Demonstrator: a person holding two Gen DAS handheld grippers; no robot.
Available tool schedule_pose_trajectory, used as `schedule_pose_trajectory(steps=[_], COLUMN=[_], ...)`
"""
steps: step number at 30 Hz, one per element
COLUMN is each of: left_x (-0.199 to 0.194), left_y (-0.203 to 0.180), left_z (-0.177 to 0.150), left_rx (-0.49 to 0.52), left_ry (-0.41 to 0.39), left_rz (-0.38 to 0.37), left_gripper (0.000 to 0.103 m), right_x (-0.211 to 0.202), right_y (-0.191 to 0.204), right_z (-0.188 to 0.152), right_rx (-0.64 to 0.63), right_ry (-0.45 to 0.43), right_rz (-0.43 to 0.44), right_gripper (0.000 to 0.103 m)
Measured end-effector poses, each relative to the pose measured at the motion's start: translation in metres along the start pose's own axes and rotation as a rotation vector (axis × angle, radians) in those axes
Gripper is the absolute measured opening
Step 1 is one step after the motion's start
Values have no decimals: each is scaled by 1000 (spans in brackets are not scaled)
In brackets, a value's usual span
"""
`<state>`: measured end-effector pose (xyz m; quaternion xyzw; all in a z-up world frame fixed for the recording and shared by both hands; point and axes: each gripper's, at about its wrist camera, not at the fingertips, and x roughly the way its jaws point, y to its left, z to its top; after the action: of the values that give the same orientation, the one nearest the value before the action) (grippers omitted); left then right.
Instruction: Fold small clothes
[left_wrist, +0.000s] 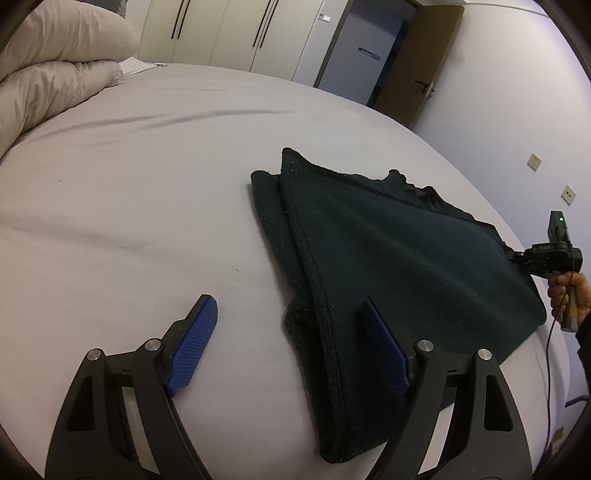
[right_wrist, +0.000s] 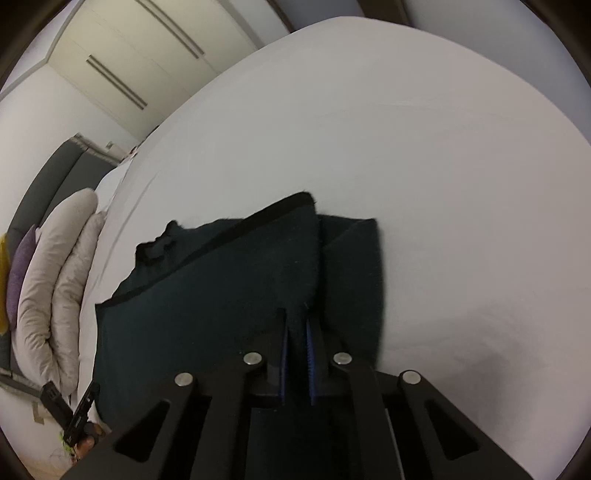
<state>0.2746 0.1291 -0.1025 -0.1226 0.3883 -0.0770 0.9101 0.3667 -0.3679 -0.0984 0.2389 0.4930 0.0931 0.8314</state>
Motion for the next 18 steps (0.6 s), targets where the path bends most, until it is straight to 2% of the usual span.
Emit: schedule_pose_trajectory(steps=[8,10,12,14,16,18], left_x=[1,1,1,0,-4,-15], left_y=[1,1,2,1,-2,-11], left_z=[-1,-1,-1,-1,-1,1], left_rx=[1,1,0,5,16,47], left_ry=[2,4,4,0,-12,-50], left_rz=[1,1,0,4,5,18], left_gripper=[80,80,80,80,80,80], right_x=[-19,-19,-18,-23,-25,-24], right_y=[-32,-29,-29,-21,-4,6], right_z=[-17,-17,-17,-17,-18,-19], right_rx=[96,69,91,72,-19,-48], right_ry=[-68,-91,-86,-106,-115,-115], right_rz=[-7,-1,29,45,-21,-176], right_gripper=[6,12,25,29,36,45])
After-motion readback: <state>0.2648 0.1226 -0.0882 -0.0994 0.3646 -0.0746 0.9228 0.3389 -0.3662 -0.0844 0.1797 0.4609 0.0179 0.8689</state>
